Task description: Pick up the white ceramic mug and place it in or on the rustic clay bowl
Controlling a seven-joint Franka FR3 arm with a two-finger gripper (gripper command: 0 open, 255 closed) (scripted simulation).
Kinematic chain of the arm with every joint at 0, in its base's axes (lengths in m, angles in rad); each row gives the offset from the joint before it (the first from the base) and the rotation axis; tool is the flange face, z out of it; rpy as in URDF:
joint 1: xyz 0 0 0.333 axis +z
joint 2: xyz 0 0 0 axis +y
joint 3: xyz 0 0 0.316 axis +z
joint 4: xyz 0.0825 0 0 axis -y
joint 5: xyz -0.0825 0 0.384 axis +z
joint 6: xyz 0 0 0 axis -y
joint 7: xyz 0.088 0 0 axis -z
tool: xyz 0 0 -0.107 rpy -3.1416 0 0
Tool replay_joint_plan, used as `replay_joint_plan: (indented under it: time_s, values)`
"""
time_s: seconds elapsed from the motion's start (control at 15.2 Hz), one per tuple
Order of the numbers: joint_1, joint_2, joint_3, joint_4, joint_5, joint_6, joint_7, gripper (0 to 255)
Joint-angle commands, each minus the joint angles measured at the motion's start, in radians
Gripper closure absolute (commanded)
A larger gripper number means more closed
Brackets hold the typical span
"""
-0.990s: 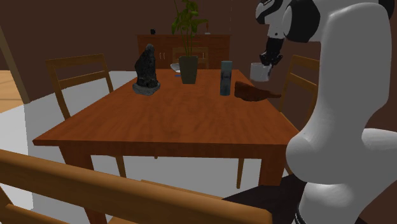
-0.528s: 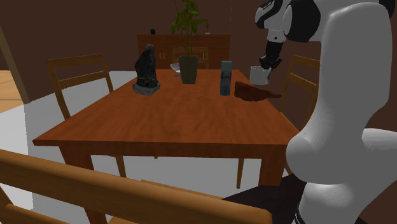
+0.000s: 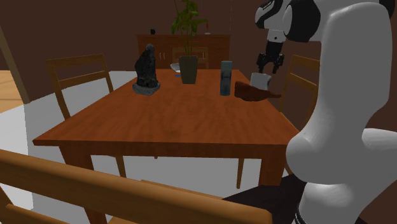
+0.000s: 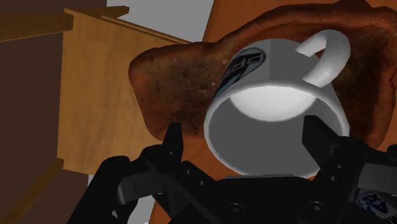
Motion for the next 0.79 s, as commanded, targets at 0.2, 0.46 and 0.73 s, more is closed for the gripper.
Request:
replay_joint_plan:
  time_s: [0.2, 0.46, 0.73]
  values:
    - [-0.012, 0.01, -0.004, 0.115, 0.002, -0.106, 0.003, 0]
    - [-0.017, 0.016, -0.005, 0.15, 0.004, -0.135, 0.004, 0]
    - [-0.017, 0.016, -0.005, 0.15, 0.004, -0.135, 0.004, 0]
